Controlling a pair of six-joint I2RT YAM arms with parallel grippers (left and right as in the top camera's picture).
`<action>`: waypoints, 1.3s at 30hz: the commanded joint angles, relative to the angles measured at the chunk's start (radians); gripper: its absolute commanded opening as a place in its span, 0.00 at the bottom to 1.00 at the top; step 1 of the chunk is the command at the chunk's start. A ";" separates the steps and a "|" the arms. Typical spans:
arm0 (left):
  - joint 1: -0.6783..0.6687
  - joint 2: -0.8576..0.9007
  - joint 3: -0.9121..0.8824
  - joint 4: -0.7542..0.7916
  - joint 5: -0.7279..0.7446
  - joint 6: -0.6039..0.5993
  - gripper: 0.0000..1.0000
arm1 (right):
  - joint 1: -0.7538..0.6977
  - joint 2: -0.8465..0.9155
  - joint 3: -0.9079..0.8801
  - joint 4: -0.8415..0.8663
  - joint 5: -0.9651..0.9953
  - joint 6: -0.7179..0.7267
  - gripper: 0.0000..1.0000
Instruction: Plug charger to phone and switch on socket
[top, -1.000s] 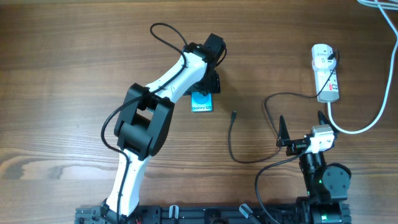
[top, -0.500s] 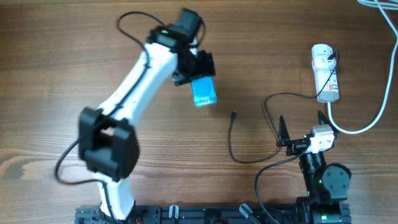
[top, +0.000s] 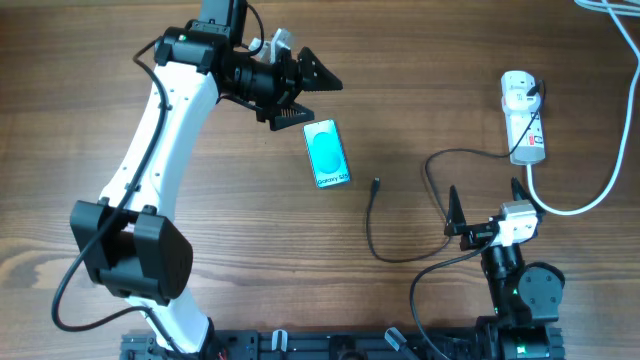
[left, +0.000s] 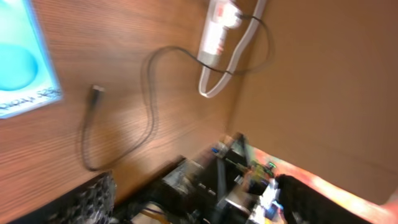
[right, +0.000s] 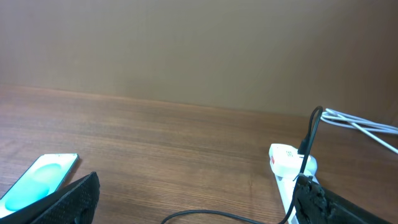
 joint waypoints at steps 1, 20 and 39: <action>-0.031 -0.015 0.005 -0.035 -0.345 0.010 0.97 | -0.003 -0.002 -0.002 0.002 0.013 -0.005 1.00; -0.314 0.343 0.005 0.161 -1.055 -0.314 1.00 | -0.003 -0.002 -0.002 0.002 0.013 -0.005 1.00; -0.314 0.406 0.003 0.146 -0.941 -0.238 1.00 | -0.003 -0.002 -0.002 0.002 0.013 -0.005 1.00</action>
